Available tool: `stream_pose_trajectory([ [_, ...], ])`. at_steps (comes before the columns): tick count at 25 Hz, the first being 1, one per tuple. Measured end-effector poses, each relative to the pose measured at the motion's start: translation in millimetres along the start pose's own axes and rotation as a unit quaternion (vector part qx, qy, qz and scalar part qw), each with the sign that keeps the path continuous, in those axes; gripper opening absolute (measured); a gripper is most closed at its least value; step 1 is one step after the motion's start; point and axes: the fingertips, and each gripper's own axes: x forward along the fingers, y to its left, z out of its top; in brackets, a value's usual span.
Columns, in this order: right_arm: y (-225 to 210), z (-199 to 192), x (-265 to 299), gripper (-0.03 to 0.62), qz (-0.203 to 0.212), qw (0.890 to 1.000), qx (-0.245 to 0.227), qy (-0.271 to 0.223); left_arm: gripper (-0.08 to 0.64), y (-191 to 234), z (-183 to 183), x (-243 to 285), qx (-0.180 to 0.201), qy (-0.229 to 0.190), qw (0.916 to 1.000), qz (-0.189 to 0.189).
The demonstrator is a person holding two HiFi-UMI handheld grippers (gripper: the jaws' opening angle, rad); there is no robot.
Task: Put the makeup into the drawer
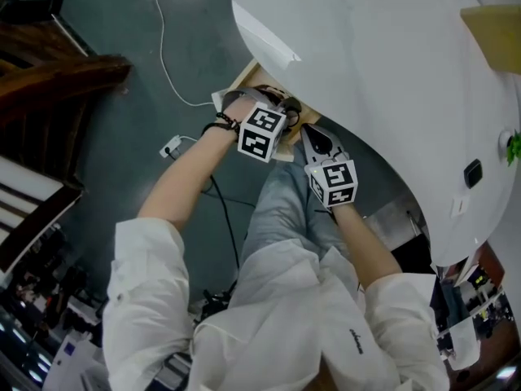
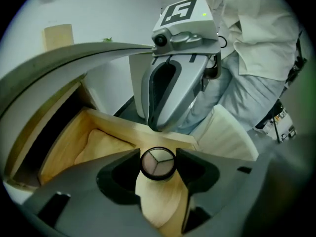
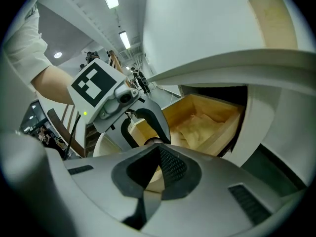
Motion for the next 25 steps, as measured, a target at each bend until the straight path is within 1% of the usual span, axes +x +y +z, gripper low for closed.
stream_pose_trajectory([
  [6,-3.7,-10.3,9.9,0.017,-0.002,1.000,0.004,0.007,0.239,-0.1,-4.7,18.4,0.026,0.010,0.9994,-0.020],
  [11,-5.4,-14.4,14.5,0.017,-0.001,1.000,0.009,0.008,0.240,-0.2,-18.8,40.4,0.061,0.035,0.9967,-0.041],
  [16,-3.3,-17.6,13.7,0.017,0.000,1.000,0.016,0.008,0.241,-2.1,-20.3,53.0,0.064,0.029,0.9966,-0.043],
  [25,-8.4,-23.1,11.8,0.017,-0.004,1.000,0.023,0.007,0.241,-9.2,-27.0,74.7,0.070,0.032,0.9959,-0.048],
])
